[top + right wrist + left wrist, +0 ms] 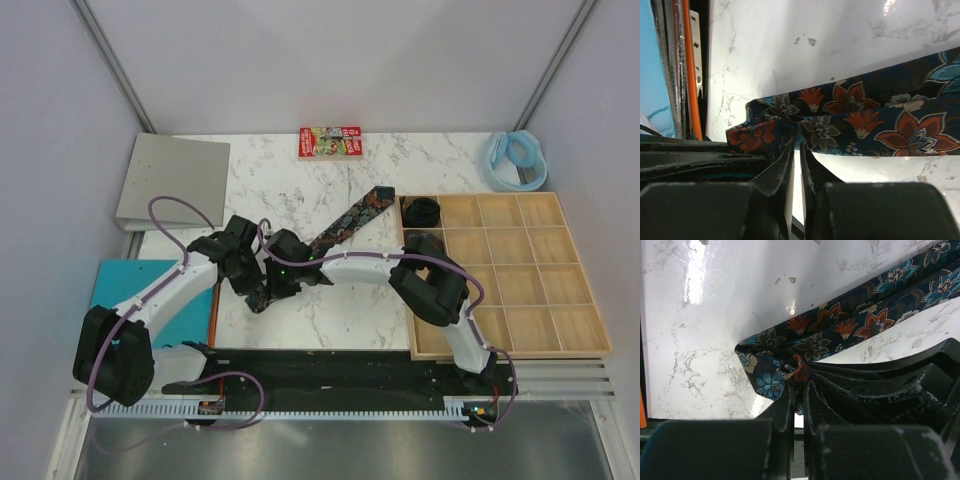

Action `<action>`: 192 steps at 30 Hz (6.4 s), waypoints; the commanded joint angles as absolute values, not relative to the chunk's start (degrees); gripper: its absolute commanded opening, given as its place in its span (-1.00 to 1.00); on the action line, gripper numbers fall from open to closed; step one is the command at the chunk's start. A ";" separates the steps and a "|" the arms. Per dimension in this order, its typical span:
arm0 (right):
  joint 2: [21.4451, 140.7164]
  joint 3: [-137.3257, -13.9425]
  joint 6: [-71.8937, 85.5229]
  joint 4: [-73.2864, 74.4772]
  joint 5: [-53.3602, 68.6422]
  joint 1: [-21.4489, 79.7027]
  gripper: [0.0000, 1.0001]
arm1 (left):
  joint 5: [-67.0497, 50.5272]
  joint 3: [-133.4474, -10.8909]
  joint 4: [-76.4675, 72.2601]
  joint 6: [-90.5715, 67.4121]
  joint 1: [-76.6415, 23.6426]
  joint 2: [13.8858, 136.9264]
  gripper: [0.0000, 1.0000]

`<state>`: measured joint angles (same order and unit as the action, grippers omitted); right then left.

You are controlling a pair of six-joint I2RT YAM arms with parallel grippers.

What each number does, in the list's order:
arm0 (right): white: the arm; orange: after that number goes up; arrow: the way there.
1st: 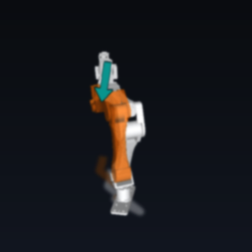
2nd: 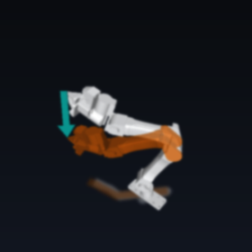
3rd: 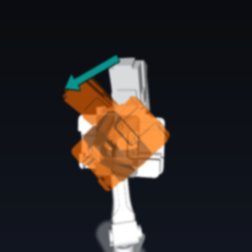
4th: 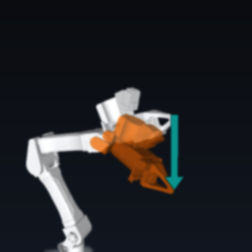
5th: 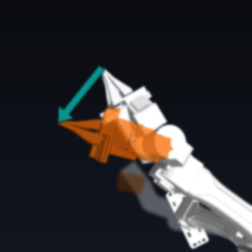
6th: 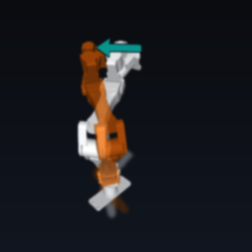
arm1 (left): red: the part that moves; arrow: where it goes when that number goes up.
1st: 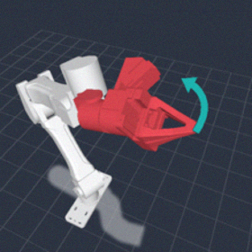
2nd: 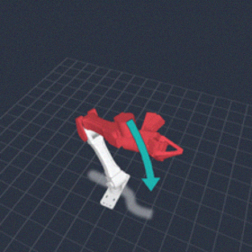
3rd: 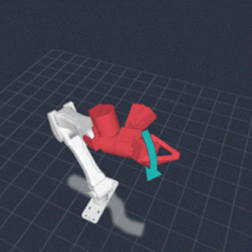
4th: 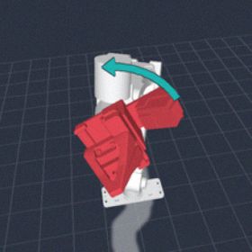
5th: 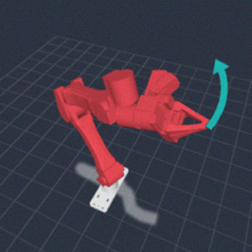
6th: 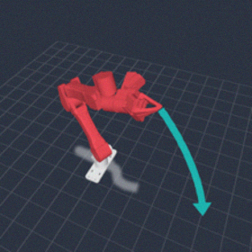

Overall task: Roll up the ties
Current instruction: Roll the tie at the center of the board.

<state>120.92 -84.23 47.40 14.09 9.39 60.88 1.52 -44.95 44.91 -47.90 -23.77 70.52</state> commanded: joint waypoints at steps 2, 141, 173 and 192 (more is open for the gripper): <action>118.57 -81.66 46.94 10.20 11.08 59.77 -0.68 | 3.69 -47.46 40.70 -46.93 -25.49 74.00 -0.96; 120.76 -85.17 46.14 7.38 22.50 50.80 -0.67 | 0.88 -22.32 22.41 -51.15 -21.01 55.46 -0.96; 120.76 -82.62 50.18 3.52 20.48 58.53 -0.69 | 1.14 -42.62 46.40 -44.57 -21.01 55.98 -0.97; 120.41 -78.93 53.00 1.14 19.86 60.73 -0.70 | 0.62 -52.64 49.66 -37.18 -22.59 72.06 -0.97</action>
<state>120.92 -80.29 51.96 1.50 17.72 58.78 0.73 -47.75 54.35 -39.88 -21.71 69.78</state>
